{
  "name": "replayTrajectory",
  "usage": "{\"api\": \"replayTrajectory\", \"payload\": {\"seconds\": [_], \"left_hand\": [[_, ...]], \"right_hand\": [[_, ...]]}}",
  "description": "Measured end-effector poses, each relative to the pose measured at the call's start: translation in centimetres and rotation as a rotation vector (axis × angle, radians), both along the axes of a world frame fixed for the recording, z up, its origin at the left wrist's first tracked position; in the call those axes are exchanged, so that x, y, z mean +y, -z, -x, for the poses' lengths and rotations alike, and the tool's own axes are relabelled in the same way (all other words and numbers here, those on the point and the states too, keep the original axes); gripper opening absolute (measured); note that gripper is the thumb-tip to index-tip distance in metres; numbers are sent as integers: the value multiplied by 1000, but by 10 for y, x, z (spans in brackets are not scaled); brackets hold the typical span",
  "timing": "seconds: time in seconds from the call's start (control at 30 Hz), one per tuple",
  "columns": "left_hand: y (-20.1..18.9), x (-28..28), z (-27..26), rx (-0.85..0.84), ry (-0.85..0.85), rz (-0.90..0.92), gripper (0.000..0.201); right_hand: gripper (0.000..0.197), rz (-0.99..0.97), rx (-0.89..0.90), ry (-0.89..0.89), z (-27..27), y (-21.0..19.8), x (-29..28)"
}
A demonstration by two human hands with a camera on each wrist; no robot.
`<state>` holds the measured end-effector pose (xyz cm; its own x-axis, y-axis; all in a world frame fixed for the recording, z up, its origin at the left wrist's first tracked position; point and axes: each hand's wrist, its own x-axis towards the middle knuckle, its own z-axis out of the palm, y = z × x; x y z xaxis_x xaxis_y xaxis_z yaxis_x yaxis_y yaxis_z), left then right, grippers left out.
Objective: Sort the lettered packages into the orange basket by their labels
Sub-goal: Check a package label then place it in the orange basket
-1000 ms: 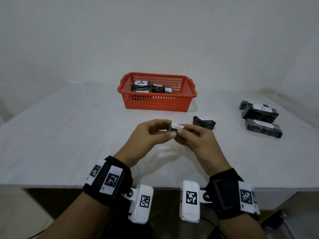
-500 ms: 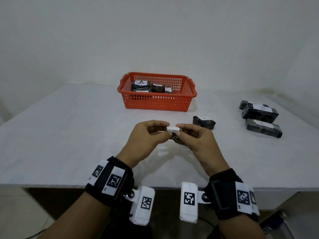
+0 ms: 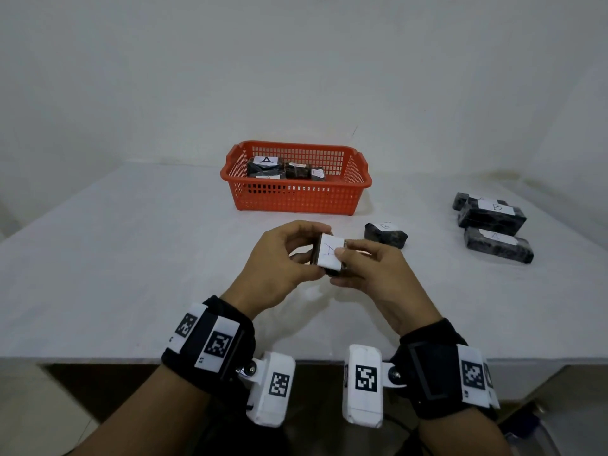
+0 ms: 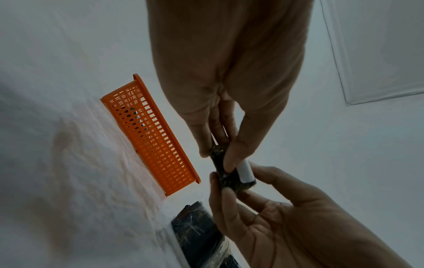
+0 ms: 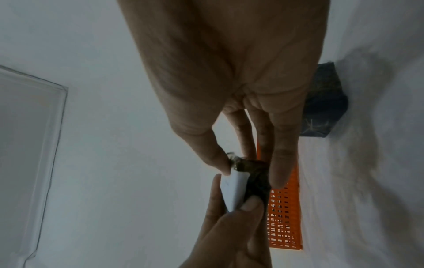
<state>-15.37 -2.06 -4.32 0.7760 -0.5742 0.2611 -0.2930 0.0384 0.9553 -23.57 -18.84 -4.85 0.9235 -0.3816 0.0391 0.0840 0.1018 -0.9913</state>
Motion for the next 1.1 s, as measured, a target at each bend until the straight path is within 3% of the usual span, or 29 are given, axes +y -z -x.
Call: {"api": "replayTrajectory", "payload": {"seconds": [0.1,0.23,0.37,0.47,0.67,0.77,1.1], "left_hand": [[0,-1,2,30,19,24,57],[1,-2,4,-56,-111,16,37],[1,0,4,-86,-98,21,37],[-2,1,5,-100,-62,6,38],[0,0,6,-12,-26,-98,33],[3,-1,6,57,-47,-56,24],[-1,0,6,124,-31,-16,22]], "right_hand": [[28,48,-69,47,2,-2,-1],[30,121,-94,35,5,-1,-2],[29,-23,-41,-42,4,-2,0],[24,-26,-21,-54,2,-2,0],[23,63,-85,15,5,-3,-1],[27,87,-76,23,5,-2,-1],[19,99,-66,46,3,-2,1]]}}
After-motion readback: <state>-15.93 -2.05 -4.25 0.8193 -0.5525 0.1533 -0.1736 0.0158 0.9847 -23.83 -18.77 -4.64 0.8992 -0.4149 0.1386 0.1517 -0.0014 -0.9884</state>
